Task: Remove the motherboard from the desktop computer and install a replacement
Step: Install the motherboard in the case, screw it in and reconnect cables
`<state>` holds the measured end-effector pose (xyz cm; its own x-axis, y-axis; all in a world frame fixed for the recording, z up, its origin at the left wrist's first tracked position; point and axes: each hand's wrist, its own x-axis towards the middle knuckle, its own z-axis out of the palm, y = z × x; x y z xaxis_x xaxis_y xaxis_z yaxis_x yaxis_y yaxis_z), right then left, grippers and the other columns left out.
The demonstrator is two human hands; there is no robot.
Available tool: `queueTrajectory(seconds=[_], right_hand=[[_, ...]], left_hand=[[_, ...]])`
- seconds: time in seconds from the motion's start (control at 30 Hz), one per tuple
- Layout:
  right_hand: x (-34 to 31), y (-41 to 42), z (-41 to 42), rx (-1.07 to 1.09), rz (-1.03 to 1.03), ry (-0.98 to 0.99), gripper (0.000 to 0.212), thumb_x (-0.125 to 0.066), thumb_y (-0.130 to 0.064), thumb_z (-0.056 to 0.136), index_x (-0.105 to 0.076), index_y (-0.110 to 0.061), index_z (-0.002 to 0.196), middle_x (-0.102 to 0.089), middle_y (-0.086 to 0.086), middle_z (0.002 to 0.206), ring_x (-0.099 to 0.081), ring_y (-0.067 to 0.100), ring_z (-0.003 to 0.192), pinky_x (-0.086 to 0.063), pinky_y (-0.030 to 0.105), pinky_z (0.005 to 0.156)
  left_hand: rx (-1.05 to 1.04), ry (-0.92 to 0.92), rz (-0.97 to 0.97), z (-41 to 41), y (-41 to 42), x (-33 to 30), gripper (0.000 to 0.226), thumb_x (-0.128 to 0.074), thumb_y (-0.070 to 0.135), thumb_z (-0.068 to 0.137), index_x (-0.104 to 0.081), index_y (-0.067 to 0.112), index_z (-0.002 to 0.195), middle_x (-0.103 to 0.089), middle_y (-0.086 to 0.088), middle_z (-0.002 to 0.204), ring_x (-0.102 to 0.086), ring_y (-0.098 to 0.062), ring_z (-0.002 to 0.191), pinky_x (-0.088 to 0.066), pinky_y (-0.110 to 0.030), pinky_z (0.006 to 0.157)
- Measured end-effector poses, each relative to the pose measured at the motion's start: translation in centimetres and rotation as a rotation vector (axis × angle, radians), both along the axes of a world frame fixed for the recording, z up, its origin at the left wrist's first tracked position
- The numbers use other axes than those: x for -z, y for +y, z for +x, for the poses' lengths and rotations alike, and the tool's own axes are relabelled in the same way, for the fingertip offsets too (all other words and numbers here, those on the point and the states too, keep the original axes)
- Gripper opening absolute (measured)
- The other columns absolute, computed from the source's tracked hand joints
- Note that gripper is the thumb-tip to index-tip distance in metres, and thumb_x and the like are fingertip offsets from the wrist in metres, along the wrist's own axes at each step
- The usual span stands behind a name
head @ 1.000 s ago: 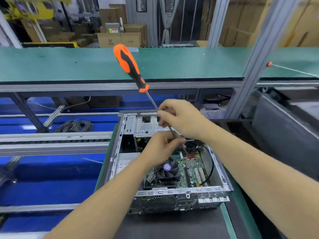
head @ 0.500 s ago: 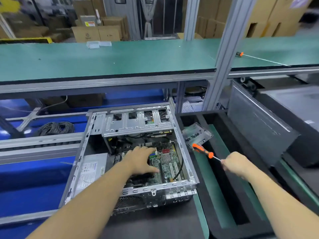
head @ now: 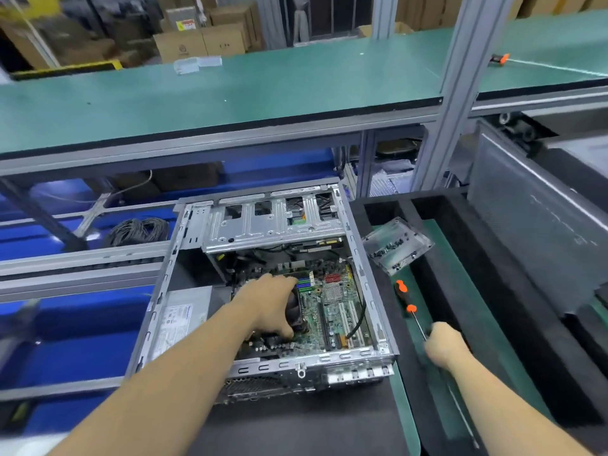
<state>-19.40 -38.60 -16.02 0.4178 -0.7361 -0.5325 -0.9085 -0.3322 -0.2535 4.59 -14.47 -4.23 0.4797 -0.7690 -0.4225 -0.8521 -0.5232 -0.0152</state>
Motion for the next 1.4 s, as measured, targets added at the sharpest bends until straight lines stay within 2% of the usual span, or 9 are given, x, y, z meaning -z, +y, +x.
queueTrajectory(seconds=[0.17, 0.3, 0.43, 0.5, 0.67, 0.83, 1.0, 1.23, 1.4], right_hand=[[-4.8, 1.1, 2.7, 0.057, -0.079, -0.146, 0.008, -0.049, -0.010, 0.082, -0.053, -0.007, 0.075, -0.060, 0.011, 0.079, -0.058, 0.031, 0.072, -0.043, 0.030, 0.062], [-11.5, 4.5, 6.3, 0.036, -0.349, -0.662, 0.030, -0.048, -0.006, 0.079, -0.041, -0.015, 0.052, -0.041, -0.004, 0.048, -0.034, 0.024, 0.049, -0.031, 0.031, 0.049], [-15.9, 8.8, 10.1, -0.336, -0.252, -0.998, 0.020, -0.055, -0.010, 0.091, -0.065, -0.021, 0.077, -0.060, -0.011, 0.062, -0.056, 0.008, 0.059, -0.039, 0.013, 0.051], [-16.4, 10.5, 12.0, -0.400, -0.078, -0.938, 0.009, -0.057, -0.029, 0.097, -0.064, -0.028, 0.101, -0.064, -0.015, 0.080, -0.059, 0.002, 0.071, -0.040, 0.010, 0.059], [-15.8, 13.9, 14.7, -0.187, 0.256, -0.874, 0.052, -0.039, -0.058, 0.099, -0.045, -0.026, 0.140, -0.058, -0.010, 0.116, -0.058, 0.009, 0.102, -0.048, 0.030, 0.084], [-13.2, 15.0, 15.5, 0.247, 0.550, -0.737, 0.025, -0.039, -0.008, 0.103, -0.057, -0.001, 0.120, -0.066, 0.021, 0.099, -0.067, 0.032, 0.076, -0.061, 0.046, 0.074], [-11.2, 15.2, 15.8, -0.272, 0.721, -0.283, 0.021, -0.064, -0.008, 0.094, -0.058, 0.000, 0.113, -0.072, 0.023, 0.096, -0.065, 0.021, 0.065, -0.055, 0.032, 0.061], [-8.5, 15.9, 17.8, -0.235, 1.057, -0.128, 0.029, -0.066, -0.020, 0.095, -0.053, -0.003, 0.115, -0.064, 0.006, 0.073, -0.051, 0.012, 0.055, -0.043, 0.021, 0.047], [-7.6, 18.0, 18.2, -0.700, 0.800, 0.060, 0.034, -0.073, -0.039, 0.088, -0.070, -0.018, 0.114, -0.068, 0.004, 0.079, -0.053, 0.011, 0.056, -0.050, 0.024, 0.052]], left_hand=[[0.063, 0.036, -0.030, 0.3, -1.4, -2.4, 0.099, -0.080, 0.062, 0.060, -0.044, 0.017, 0.141, -0.046, -0.003, 0.132, -0.048, -0.028, 0.120, -0.051, -0.049, 0.094], [-0.003, 0.161, -0.131, 0.8, -0.8, -3.4, 0.114, -0.081, 0.065, 0.061, -0.033, 0.016, 0.153, -0.041, -0.002, 0.131, -0.044, -0.026, 0.122, -0.049, -0.048, 0.098], [-0.146, 0.292, -0.317, 1.9, 1.1, -3.8, 0.112, -0.088, 0.056, 0.060, -0.037, 0.014, 0.151, -0.046, 0.000, 0.139, -0.046, -0.022, 0.129, -0.043, -0.041, 0.107], [-0.252, 0.369, -0.476, 2.5, 1.8, -4.1, 0.101, -0.092, 0.052, 0.056, -0.047, 0.020, 0.140, -0.053, 0.006, 0.132, -0.054, -0.015, 0.120, -0.045, -0.033, 0.103], [-0.549, 0.397, -0.777, 2.7, 3.8, -4.1, 0.107, -0.081, 0.070, 0.040, -0.049, 0.025, 0.131, -0.056, 0.010, 0.123, -0.057, -0.011, 0.108, -0.048, -0.029, 0.096], [-0.582, 0.298, -0.913, 2.9, 5.5, -3.5, 0.106, -0.077, 0.073, 0.044, -0.046, 0.035, 0.137, -0.055, 0.014, 0.131, -0.057, -0.010, 0.116, -0.049, -0.039, 0.101], [-0.463, 0.215, -0.984, 2.4, 5.6, -2.8, 0.094, -0.070, 0.076, 0.053, -0.048, 0.035, 0.135, -0.054, 0.019, 0.121, -0.055, -0.004, 0.109, -0.050, -0.035, 0.097], [-0.440, 0.132, -1.003, 3.0, 5.2, -2.0, 0.081, -0.063, 0.075, 0.060, -0.050, 0.032, 0.128, -0.056, 0.018, 0.120, -0.056, -0.004, 0.107, -0.051, -0.034, 0.092], [-0.434, 0.171, -1.020, 3.2, 5.4, -2.1, 0.064, -0.066, 0.071, 0.060, -0.047, 0.043, 0.114, -0.051, 0.023, 0.109, -0.054, 0.002, 0.098, -0.052, -0.032, 0.087]])
